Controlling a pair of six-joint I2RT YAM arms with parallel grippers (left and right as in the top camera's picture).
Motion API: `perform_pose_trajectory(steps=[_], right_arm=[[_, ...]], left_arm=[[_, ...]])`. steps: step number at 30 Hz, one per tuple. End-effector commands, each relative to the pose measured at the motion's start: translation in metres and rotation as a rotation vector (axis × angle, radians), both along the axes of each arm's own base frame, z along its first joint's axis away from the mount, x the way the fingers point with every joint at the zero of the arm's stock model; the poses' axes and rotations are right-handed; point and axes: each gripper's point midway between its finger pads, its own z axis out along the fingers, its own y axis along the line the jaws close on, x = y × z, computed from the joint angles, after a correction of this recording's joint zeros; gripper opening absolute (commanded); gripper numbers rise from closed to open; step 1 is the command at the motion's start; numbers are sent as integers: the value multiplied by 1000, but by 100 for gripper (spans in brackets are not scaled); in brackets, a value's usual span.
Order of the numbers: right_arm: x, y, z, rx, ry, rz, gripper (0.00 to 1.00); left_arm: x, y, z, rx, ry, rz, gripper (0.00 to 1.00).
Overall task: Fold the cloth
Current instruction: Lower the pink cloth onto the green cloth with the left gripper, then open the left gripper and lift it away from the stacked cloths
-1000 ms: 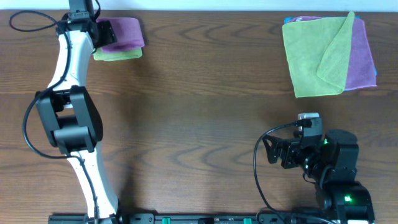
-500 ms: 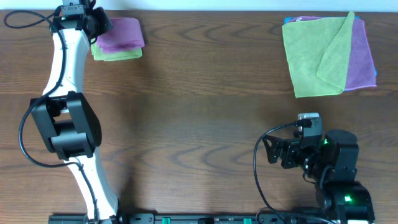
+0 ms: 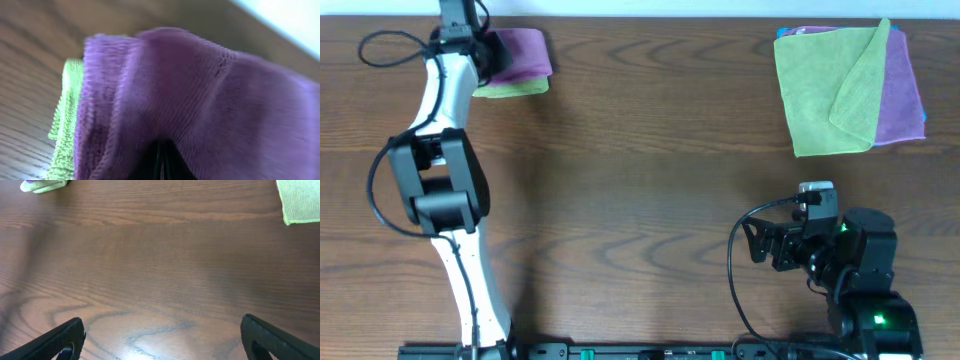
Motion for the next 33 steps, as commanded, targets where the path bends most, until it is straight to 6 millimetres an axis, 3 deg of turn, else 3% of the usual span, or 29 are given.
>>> perform_pose_trajectory(steps=[1, 4, 9, 12, 14, 15, 20, 29, 33], right_arm=[[0, -3, -2, 6, 9, -19, 99], [0, -3, -2, 6, 9, -19, 99], [0, -3, -2, 6, 9, -19, 99], [0, -3, -2, 6, 9, -19, 99], [0, -3, -3, 6, 9, -19, 99], [0, -3, -2, 6, 9, -19, 99], [0, -3, -2, 6, 9, -19, 99], [0, -3, -2, 6, 9, -19, 99], [0, -3, -2, 6, 9, -19, 99]], left_arm=[[3, 4, -2, 17, -1, 23, 6], [6, 4, 1, 19, -16, 22, 6], [8, 4, 31, 48, -42, -16, 6], [3, 3, 51, 71, -32, -54, 27], [-2, 3, 64, 84, -21, -74, 49], [-6, 2, 71, 93, -11, -89, 67], [-22, 0, 88, 86, 39, -101, 97], [-54, -15, 105, 10, 147, -127, 95], [-54, -29, 118, -90, 126, -116, 95]])
